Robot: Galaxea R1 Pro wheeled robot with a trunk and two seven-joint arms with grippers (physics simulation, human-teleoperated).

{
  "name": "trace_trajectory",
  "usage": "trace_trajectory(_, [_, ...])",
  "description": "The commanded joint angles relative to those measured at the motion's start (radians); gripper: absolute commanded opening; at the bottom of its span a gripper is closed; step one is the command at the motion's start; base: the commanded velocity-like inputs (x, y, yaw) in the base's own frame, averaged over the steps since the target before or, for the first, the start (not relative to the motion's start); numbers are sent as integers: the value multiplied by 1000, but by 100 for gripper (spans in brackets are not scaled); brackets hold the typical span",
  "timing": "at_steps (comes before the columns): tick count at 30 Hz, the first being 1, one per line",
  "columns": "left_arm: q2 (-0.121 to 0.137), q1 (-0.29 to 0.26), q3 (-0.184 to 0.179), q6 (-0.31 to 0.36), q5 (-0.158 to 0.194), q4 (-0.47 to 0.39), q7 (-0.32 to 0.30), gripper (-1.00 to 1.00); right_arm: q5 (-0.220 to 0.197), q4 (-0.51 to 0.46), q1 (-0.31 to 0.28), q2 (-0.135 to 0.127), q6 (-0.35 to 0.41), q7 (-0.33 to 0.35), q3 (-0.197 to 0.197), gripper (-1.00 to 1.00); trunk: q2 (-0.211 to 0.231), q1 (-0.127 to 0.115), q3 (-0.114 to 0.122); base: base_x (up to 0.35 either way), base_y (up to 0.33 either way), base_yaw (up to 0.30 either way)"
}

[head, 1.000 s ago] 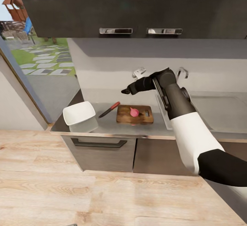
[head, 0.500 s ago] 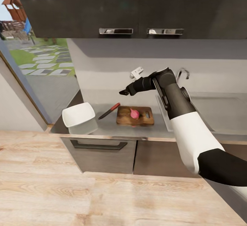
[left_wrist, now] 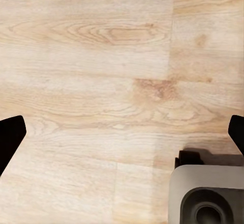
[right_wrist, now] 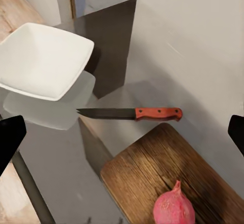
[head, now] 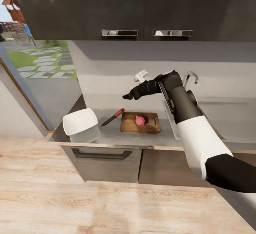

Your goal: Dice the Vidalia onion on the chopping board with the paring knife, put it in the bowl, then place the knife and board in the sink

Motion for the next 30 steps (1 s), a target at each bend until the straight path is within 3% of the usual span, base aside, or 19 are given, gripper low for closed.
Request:
trace_trajectory(1, [0,-2,-7,-7,3,4,3,100,11,-1,-1,0,2,14,-1,100,-2,1,-2,20,0,0])
trace_trajectory(5, [1,-2,-7,-7,3,4,3,100,11,0,-1,0,1,66,17,100,-2,1,-2,106,0,0])
trace_trajectory(7, [2,-2,-7,-7,3,4,3,100,11,1,-1,-2,-3,85,45,100,-2,1,-2,197,0,0])
trace_trajectory(9, [18,-2,-7,-5,3,4,3,100,10,3,-1,-13,-48,125,126,100,-2,1,-2,283,0,0])
trace_trajectory(11, [24,-2,-7,-4,3,4,2,100,10,9,-1,-15,-59,135,141,100,-2,1,-2,312,0,0])
trace_trajectory(30, [45,-2,-7,5,3,4,4,100,9,25,0,-33,-74,146,155,100,-2,1,-2,228,-39,0])
